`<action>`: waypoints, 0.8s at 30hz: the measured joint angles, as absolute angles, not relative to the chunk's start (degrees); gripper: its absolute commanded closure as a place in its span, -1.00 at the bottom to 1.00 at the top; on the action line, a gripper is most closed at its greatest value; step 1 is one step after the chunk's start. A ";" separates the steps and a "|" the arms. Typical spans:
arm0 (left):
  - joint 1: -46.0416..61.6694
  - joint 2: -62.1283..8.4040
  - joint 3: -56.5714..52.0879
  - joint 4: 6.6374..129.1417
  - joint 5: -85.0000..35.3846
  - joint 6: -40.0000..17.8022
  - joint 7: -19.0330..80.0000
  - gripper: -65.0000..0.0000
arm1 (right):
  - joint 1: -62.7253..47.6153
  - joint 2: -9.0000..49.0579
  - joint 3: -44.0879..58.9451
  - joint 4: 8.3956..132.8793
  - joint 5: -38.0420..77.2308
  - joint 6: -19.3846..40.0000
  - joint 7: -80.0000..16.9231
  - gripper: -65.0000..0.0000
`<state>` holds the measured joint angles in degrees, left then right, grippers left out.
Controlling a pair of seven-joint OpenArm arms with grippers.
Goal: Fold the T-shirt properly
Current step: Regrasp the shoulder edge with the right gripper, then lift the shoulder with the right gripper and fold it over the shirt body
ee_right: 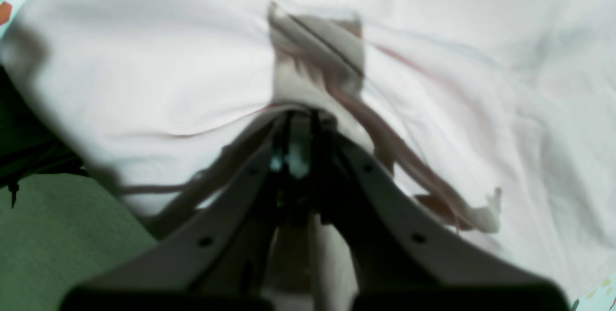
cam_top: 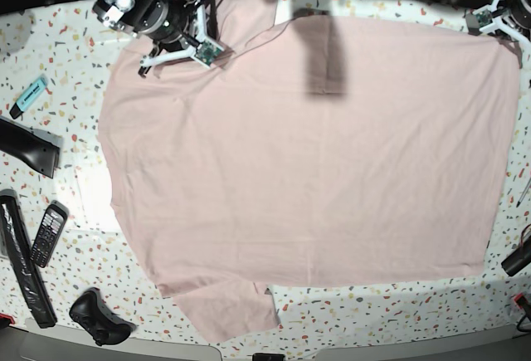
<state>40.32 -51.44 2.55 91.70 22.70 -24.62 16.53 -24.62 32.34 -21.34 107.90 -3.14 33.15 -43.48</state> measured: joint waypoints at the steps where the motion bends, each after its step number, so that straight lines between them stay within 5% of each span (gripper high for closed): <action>1: 40.32 -51.42 2.55 91.70 22.70 -24.64 16.56 1.00 | -24.62 32.34 -21.37 107.90 -3.11 33.15 -43.46 1.00; 24: 40.34 -51.11 -1.13 92.03 22.22 -24.91 13.28 1.00 | -25.61 40.23 -20.18 121.84 -8.60 30.76 -49.08 1.00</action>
